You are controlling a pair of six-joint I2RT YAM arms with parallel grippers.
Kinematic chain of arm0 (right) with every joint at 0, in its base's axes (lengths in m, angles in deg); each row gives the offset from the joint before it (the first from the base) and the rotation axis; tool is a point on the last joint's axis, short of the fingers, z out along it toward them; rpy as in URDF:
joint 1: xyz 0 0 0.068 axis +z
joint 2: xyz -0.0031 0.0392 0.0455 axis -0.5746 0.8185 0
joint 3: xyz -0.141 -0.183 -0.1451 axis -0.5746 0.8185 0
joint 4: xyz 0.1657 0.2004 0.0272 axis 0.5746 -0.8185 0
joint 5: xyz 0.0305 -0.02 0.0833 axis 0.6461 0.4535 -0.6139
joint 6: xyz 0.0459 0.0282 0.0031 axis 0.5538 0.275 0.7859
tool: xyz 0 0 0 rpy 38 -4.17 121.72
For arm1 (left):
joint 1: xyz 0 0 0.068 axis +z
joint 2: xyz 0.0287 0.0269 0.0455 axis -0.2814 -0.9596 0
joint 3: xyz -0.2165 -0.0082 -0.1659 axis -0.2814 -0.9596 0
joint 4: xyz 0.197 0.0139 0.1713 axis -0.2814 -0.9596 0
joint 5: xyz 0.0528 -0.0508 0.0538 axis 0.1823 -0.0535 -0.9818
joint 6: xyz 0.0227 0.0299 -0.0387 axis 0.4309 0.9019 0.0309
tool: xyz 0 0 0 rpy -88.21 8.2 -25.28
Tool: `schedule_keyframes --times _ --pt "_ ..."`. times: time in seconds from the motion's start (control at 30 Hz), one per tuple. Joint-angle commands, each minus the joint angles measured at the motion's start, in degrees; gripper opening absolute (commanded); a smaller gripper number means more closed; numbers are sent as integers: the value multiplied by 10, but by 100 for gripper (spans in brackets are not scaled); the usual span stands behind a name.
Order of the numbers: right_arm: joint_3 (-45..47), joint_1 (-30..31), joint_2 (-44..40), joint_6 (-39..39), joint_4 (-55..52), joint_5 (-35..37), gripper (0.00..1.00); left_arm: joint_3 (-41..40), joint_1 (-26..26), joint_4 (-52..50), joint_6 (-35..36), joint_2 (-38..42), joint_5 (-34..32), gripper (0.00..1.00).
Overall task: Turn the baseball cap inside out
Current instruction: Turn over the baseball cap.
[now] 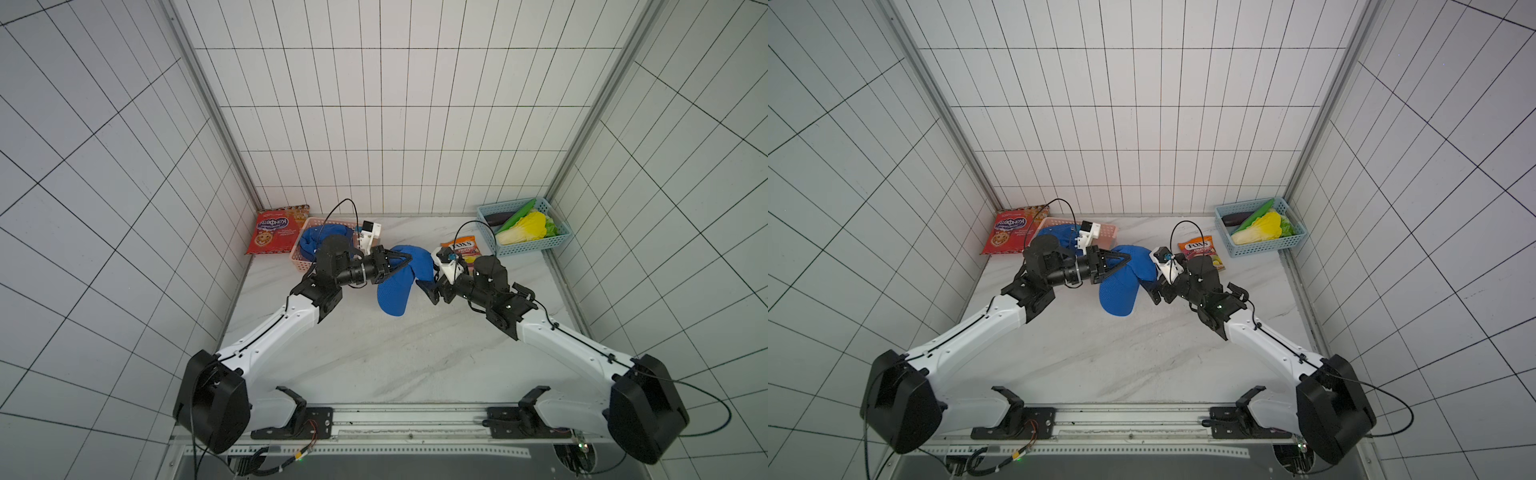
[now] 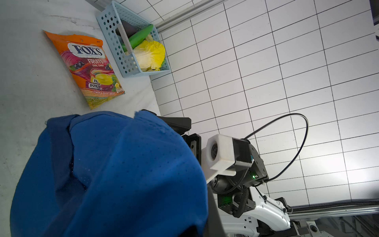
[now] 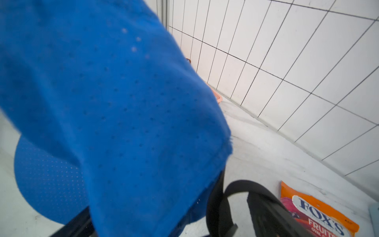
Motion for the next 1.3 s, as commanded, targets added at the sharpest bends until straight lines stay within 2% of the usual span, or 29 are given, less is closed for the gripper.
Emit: schedule_keyframes --times 0.0,0.13,0.2,0.27,0.33,0.37,0.4,0.43,0.47,0.5,0.6,0.7,0.87,0.97,1.07,1.17,1.27 --pt "2 18 12 -59 49 43 99 16 -3 23 -12 14 -6 0" --pt "1 26 24 -64 73 68 100 15 -3 21 -15 16 -7 0" --pt "-2 28 23 -58 73 102 93 16 -2 12 -12 18 -7 0" --pt "-9 29 11 -45 53 135 66 18 3 -8 -3 19 -15 0" --pt "-20 29 -2 -42 21 133 46 17 9 -22 5 18 -24 0" --pt "-26 28 -7 -40 -4 124 32 15 12 -24 6 15 -28 0" --pt "-36 27 -11 -36 -32 110 14 13 16 -23 8 12 -31 0" --pt "-47 27 -15 -26 -67 95 3 13 19 -20 10 7 -32 0" --pt "-59 27 -17 -12 -101 77 0 13 22 -19 14 0 -34 0" --pt "-76 25 -19 8 -140 59 0 16 25 -21 21 -7 -34 5" --pt "-122 12 -20 90 -248 -15 0 27 42 -33 52 -31 -46 38" --pt "-163 -24 -8 187 -329 -115 0 37 63 -49 82 -50 -59 62" --pt "-203 -76 20 302 -396 -272 0 47 95 -104 156 -45 -85 88" --pt "-224 -94 36 334 -417 -337 0 38 96 -133 225 -17 -78 92" --pt "-238 -106 43 351 -416 -393 0 13 90 -116 278 14 -12 90" --pt "-252 -110 49 352 -413 -438 0 -11 69 -88 294 37 65 87" --pt "-265 -113 56 352 -409 -477 0 -28 29 -64 291 44 106 84"
